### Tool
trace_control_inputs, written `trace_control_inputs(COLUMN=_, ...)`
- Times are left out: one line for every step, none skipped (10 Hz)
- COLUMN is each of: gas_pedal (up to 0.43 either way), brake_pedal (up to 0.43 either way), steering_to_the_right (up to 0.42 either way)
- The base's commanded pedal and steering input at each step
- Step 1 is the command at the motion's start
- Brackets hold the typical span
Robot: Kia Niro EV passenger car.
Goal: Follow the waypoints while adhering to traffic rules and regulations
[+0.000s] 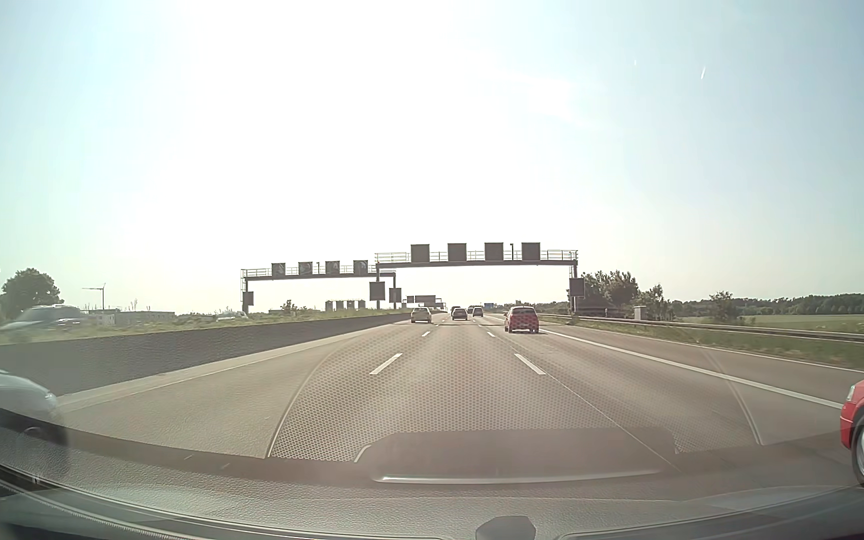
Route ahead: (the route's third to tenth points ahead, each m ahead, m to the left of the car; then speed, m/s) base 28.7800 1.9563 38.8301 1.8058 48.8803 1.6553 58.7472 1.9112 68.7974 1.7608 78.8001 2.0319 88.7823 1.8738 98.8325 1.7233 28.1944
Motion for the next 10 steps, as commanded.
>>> trace_control_inputs(gas_pedal=0.209, brake_pedal=0.030, steering_to_the_right=-0.002)
trace_control_inputs(gas_pedal=0.209, brake_pedal=0.030, steering_to_the_right=-0.002)
trace_control_inputs(gas_pedal=0.209, brake_pedal=0.024, steering_to_the_right=-0.002)
trace_control_inputs(gas_pedal=0.220, brake_pedal=0.030, steering_to_the_right=-0.002)
trace_control_inputs(gas_pedal=0.220, brake_pedal=0.024, steering_to_the_right=-0.002)
trace_control_inputs(gas_pedal=0.220, brake_pedal=0.024, steering_to_the_right=-0.001)
trace_control_inputs(gas_pedal=0.220, brake_pedal=0.024, steering_to_the_right=-0.001)
trace_control_inputs(gas_pedal=0.220, brake_pedal=0.030, steering_to_the_right=0.000)
trace_control_inputs(gas_pedal=0.220, brake_pedal=0.024, steering_to_the_right=0.000)
trace_control_inputs(gas_pedal=0.220, brake_pedal=0.024, steering_to_the_right=0.000)
